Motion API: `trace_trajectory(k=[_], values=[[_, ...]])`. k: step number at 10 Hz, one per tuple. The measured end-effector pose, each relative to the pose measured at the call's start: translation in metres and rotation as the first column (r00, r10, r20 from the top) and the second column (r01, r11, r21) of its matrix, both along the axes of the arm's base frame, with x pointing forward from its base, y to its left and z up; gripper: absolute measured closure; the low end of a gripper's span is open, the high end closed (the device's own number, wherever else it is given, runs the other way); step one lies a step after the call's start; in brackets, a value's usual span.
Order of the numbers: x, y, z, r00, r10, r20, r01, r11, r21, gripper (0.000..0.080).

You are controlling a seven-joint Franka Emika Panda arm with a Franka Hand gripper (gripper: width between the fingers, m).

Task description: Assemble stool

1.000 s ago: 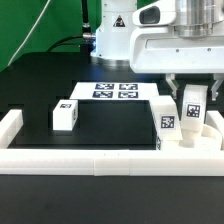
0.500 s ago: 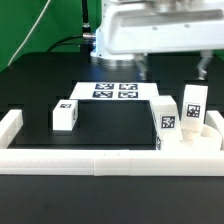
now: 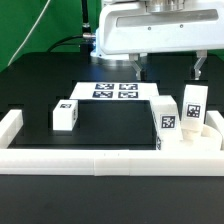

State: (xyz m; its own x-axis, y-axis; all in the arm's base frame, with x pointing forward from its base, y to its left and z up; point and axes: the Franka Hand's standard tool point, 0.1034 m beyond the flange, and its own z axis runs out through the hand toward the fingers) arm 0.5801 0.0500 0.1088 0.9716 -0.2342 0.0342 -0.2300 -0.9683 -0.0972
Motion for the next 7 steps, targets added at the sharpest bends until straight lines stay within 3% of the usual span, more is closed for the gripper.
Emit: trace_trajectory(k=[1,3,5,7], values=[[-0.001,-0.010,-0.001,1.000,-0.002,-0.003,0.002,1.000,-0.003,0.0150],[-0.010,-0.061,-0.011,0.999,0.053,0.007,-0.053,0.998,-0.024,0.0150],[-0.012,-0.090,-0.017,0.995,0.103,0.005,-0.103,0.994,-0.037,0.0150],[-0.008,-0.085,-0.015,0.994,0.110,0.012,-0.109,0.993,-0.037,0.0150]])
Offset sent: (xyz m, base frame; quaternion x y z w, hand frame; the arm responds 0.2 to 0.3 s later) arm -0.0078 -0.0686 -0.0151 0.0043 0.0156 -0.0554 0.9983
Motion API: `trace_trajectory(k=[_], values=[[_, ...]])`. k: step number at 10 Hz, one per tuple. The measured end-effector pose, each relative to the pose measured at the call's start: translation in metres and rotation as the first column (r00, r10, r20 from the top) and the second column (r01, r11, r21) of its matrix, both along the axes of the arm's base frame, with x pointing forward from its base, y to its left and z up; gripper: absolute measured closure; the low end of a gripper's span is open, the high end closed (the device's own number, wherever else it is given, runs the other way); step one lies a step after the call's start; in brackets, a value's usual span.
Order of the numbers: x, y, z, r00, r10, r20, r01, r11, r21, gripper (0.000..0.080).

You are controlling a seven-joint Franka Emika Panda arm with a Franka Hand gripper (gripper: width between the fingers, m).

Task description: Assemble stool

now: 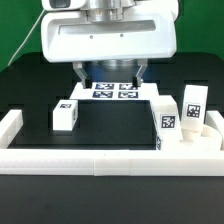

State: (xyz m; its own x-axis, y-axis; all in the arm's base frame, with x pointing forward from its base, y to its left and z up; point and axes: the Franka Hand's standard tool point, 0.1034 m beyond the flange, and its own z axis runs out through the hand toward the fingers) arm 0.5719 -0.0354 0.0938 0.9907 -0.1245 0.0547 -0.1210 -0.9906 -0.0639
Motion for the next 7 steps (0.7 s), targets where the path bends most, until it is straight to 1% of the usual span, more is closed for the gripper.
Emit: trace_trajectory(k=[2,3,4,5,6,7], values=[[-0.001,-0.004,-0.002,1.000,0.010,-0.002,-0.010,1.000,-0.001,0.0150],[-0.007,-0.029,-0.017,0.999,0.033,-0.014,-0.033,0.999,0.002,0.0150],[-0.011,-0.050,-0.027,0.999,0.047,-0.017,-0.047,0.999,-0.007,0.0150],[-0.016,-0.063,-0.036,0.998,0.063,-0.004,-0.063,0.998,-0.020,0.0150],[-0.024,-0.072,-0.049,0.998,0.057,0.006,-0.057,0.998,-0.032,0.0150],[-0.023,-0.067,-0.047,0.998,0.060,-0.002,-0.060,0.998,-0.024,0.0150]])
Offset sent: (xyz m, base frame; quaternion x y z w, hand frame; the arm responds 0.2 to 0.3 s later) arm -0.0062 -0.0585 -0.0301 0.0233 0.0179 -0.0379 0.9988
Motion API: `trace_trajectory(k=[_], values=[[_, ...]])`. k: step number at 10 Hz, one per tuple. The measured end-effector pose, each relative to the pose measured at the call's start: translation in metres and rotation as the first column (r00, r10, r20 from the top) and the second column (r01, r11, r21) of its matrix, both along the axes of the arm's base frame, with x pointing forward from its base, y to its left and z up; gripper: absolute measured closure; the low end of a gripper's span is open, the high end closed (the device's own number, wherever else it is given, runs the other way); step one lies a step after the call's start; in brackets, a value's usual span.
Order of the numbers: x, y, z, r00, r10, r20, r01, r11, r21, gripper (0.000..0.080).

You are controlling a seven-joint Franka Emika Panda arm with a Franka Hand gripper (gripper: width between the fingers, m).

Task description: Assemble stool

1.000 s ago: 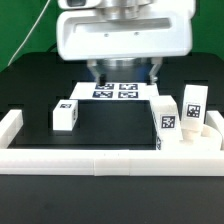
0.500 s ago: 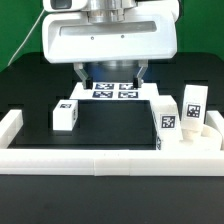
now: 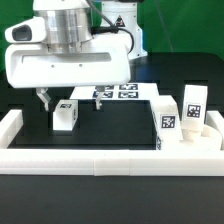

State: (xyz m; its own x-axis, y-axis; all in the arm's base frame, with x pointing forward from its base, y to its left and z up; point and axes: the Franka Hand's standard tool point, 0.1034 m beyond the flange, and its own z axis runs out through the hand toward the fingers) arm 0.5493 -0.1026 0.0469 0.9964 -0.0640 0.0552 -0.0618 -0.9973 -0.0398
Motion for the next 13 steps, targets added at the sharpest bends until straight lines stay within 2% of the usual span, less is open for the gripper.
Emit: trace_trajectory(k=[3,5,6,8,9,10,13], values=[[0.001,-0.001,-0.001,1.000,0.008,0.001,-0.008,1.000,-0.001,0.0150],[-0.007,-0.027,-0.007,1.000,0.000,-0.011,0.000,1.000,-0.010,0.0150],[-0.008,-0.027,-0.006,0.999,0.003,-0.035,-0.003,1.000,0.003,0.0150],[-0.008,-0.026,-0.007,0.999,0.006,-0.034,-0.005,1.000,0.002,0.0150],[-0.013,-0.020,-0.008,0.995,0.005,-0.099,-0.002,1.000,0.031,0.0150],[-0.009,-0.017,-0.012,0.983,0.012,-0.185,-0.002,0.998,0.058,0.0150],[-0.002,-0.020,-0.011,0.921,0.030,-0.389,0.004,0.996,0.087,0.0150]])
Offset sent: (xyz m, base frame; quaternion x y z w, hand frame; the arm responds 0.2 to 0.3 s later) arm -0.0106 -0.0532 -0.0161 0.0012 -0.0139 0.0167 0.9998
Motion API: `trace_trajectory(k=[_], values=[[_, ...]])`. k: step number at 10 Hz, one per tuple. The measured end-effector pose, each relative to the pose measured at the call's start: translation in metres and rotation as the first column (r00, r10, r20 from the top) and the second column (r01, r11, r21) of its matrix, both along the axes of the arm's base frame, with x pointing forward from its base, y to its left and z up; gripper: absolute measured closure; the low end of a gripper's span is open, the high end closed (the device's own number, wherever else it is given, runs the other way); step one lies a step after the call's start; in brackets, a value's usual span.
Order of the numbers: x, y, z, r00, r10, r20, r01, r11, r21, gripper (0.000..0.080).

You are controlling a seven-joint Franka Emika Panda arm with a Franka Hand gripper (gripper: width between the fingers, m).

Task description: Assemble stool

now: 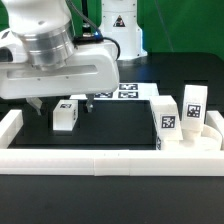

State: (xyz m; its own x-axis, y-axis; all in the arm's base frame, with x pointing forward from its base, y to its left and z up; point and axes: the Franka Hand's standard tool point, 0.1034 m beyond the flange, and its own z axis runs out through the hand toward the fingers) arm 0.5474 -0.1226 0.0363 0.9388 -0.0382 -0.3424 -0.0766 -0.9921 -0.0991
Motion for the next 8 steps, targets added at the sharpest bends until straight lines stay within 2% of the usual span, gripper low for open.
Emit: trace_trajectory(k=[3,4,5,6,7,8], values=[[-0.005,0.011,-0.003,0.977,0.026,-0.212,-0.011,0.997,0.071,0.0150],[-0.002,0.010,-0.005,0.977,0.028,-0.212,-0.013,0.997,0.071,0.0150],[-0.003,0.006,-0.004,0.976,-0.003,-0.217,0.015,0.999,0.051,0.0150],[-0.008,0.002,-0.006,0.970,-0.050,-0.237,0.053,0.999,0.006,0.0150],[-0.013,0.003,-0.009,0.965,-0.076,-0.253,0.074,0.997,-0.019,0.0150],[-0.013,0.006,-0.009,0.964,-0.077,-0.254,0.075,0.997,-0.019,0.0150]])
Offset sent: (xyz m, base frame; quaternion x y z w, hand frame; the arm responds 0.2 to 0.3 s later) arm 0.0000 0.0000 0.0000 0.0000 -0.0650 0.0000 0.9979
